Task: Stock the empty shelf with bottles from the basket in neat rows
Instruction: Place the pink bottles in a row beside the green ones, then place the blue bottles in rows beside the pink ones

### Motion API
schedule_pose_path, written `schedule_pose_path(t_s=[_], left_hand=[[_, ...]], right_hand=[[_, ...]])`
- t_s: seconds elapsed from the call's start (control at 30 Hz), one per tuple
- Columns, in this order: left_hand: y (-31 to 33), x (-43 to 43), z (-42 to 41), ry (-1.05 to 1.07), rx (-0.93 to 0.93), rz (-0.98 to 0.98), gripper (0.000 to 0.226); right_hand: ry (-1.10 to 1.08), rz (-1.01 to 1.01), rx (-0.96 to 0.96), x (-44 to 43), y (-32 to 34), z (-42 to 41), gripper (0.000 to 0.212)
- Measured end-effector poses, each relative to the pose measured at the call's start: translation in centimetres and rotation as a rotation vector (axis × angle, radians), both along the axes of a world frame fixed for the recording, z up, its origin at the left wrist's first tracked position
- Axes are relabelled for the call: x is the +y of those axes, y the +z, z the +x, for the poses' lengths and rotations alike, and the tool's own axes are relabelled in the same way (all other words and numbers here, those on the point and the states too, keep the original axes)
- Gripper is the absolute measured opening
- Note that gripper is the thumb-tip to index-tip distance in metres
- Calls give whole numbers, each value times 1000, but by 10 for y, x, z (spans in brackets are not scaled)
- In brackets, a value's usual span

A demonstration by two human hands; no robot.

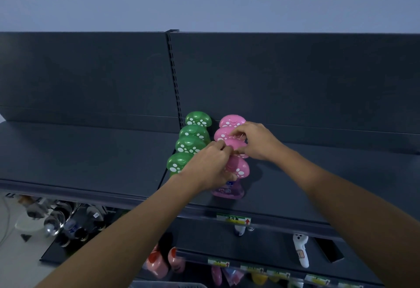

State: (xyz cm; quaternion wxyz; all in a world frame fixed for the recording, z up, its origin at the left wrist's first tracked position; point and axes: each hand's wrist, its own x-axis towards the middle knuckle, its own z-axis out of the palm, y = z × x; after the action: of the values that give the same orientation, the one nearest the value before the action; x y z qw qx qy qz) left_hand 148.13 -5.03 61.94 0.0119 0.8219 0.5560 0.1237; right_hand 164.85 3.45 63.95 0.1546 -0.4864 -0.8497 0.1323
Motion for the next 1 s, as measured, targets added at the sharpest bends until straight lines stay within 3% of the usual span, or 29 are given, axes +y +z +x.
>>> schedule_pose_path(t_s=[0.27, 0.53, 0.77, 1.0], left_hand=[[15, -17, -26, -16, -64, -17, 64], [24, -62, -104, 15, -69, 20, 45], [-6, -109, -185, 59, -77, -111, 39], [-66, -140, -237, 93, -101, -229, 35]], right_hand=[[-87, 61, -5, -26, 18, -6, 40], [-112, 138, -12, -89, 17, -64, 33], [-95, 93, -50, -152, -14, -132, 32], [-80, -85, -75, -191, -74, -183, 33]])
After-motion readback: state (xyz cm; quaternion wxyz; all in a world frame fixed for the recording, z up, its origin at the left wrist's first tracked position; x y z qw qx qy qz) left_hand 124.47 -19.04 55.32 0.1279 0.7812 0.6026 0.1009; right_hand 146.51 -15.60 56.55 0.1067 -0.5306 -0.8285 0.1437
